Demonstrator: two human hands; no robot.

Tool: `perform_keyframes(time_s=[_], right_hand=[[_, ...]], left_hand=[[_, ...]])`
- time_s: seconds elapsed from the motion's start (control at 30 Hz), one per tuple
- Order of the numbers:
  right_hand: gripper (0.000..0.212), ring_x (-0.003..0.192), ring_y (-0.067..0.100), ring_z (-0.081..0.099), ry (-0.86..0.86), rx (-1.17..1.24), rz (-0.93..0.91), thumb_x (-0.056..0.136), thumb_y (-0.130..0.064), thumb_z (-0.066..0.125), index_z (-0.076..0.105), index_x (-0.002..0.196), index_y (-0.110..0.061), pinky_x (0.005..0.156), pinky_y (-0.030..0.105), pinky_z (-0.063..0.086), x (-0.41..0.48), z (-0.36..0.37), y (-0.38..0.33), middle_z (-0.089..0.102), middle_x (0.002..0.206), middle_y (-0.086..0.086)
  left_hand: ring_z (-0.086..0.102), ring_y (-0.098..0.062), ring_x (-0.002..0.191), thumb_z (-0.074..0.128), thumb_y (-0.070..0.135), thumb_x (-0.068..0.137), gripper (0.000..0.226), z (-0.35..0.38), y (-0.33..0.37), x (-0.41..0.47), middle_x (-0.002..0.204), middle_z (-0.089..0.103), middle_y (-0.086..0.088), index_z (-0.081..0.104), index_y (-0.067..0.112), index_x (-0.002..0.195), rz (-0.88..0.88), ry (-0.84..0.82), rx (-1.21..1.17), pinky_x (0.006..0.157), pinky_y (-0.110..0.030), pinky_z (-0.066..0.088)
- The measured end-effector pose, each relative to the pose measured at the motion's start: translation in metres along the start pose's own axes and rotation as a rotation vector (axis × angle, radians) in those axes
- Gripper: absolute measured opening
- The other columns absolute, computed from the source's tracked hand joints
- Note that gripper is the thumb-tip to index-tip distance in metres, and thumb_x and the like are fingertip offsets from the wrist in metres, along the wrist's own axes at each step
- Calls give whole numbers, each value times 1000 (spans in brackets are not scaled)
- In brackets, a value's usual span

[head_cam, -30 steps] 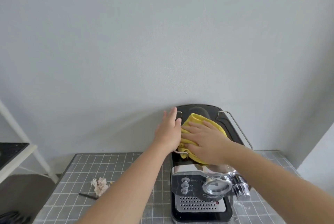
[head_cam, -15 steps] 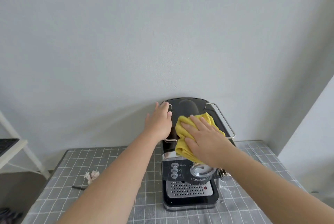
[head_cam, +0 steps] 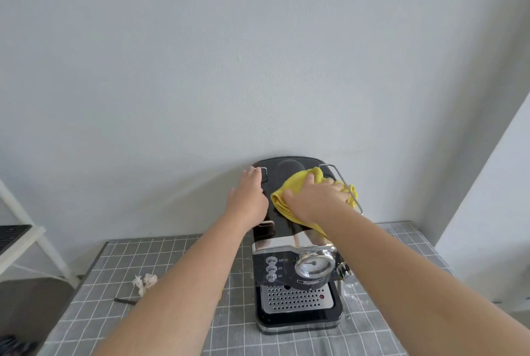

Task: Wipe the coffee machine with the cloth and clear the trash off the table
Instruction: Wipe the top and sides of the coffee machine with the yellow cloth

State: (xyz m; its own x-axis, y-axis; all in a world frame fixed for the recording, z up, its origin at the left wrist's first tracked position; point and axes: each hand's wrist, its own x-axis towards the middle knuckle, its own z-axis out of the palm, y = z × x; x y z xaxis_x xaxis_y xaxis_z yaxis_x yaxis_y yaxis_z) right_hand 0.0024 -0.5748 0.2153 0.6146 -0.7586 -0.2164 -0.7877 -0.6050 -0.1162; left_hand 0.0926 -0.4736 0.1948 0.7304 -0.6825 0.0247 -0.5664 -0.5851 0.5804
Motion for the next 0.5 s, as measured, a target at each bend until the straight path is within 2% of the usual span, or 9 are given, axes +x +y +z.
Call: perform_keyframes(time_s=[0.13,0.27,0.33,0.4,0.5], right_hand=[[79,145,44,-6,-29,162,13,89,-60,24,-1,152,-19,112,64,3,21,-2,-7,-8,158,23],[75,146,42,-2,15,67,-75,92,-56,23,1,152,-18,112,63,7,-3,9,6,-1,159,21],[68,146,40,2,82,-62,-246,94,-52,22,2,151,-20,112,63,12,-29,20,9,1,160,18],[62,147,35,-1,139,-137,-482,93,-48,13,6,151,-26,115,60,10,-49,28,11,1,161,9],[58,149,25,-7,112,-97,-655,95,-42,16,8,151,-32,119,53,2,-40,24,16,5,162,-5]], left_hand=[[-1,-16,150,25,-1,98,58,3,-1,-4,163,2,-1,10,12,153,11,24,-16,121,-41,11],[0,-15,150,25,1,99,56,4,-2,-3,163,4,0,13,13,152,21,41,-37,121,-40,11],[-1,-15,150,25,2,100,54,5,-1,-2,163,6,1,15,13,152,24,44,-50,120,-38,12],[-1,-14,150,25,3,101,52,4,-1,-3,163,8,1,16,13,151,30,53,-62,118,-36,13],[0,-15,150,25,6,102,52,4,-1,-5,163,6,-1,13,12,152,16,59,-78,119,-37,12]])
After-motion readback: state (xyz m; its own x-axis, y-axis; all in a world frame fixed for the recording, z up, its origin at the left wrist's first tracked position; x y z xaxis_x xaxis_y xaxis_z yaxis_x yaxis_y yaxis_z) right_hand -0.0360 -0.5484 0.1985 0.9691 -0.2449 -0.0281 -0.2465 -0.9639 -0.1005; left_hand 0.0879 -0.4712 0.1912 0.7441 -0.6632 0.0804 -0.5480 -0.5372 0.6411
